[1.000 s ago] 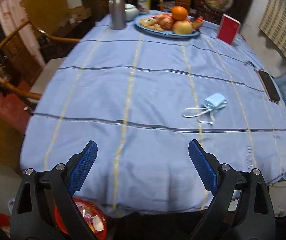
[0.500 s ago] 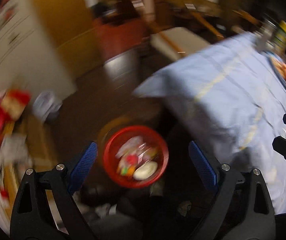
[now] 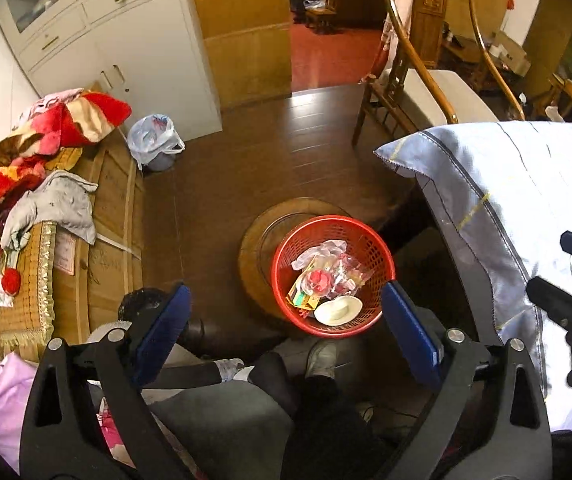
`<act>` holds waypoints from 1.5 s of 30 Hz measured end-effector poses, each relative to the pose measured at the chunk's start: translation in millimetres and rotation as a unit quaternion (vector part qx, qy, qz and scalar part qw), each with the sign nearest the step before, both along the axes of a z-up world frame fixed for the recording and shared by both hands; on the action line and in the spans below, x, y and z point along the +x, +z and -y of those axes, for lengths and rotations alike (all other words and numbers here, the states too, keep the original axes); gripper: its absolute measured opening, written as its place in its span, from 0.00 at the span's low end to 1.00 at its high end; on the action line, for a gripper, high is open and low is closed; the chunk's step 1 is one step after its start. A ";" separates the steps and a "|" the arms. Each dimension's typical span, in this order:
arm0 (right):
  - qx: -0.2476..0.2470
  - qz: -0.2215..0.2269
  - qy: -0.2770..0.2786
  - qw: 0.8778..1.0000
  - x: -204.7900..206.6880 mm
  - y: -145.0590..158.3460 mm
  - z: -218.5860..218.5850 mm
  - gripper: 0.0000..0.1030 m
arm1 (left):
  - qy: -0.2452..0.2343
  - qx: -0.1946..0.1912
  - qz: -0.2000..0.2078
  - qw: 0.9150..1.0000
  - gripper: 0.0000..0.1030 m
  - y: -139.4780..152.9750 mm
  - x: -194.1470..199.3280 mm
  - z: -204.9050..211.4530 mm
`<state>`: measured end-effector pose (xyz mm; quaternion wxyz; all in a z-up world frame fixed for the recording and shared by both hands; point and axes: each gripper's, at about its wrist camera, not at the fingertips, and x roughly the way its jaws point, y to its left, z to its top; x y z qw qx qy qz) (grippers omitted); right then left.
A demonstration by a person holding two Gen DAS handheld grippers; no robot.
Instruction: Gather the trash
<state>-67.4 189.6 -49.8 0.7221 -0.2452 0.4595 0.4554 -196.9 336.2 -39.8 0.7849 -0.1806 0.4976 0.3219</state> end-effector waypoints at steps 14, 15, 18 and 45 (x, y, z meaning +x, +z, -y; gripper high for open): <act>-0.026 0.001 0.002 1.000 -6.9 -12.2 -12.8 0.80 | -0.001 -0.039 -0.009 0.999 0.93 -10.8 8.4 -14.6; -0.029 0.001 0.002 1.000 -7.1 -13.4 -14.0 0.80 | -0.002 -0.038 -0.013 0.999 0.93 -12.3 9.9 -14.6; -0.039 0.000 0.000 0.999 -8.2 -17.6 -16.5 0.81 | -0.007 -0.037 -0.019 0.999 0.93 -15.8 12.0 -14.8; -0.062 -0.011 -0.004 0.998 -6.6 -33.2 -30.7 0.81 | -0.019 -0.051 -0.034 0.998 0.93 -36.2 19.1 -28.0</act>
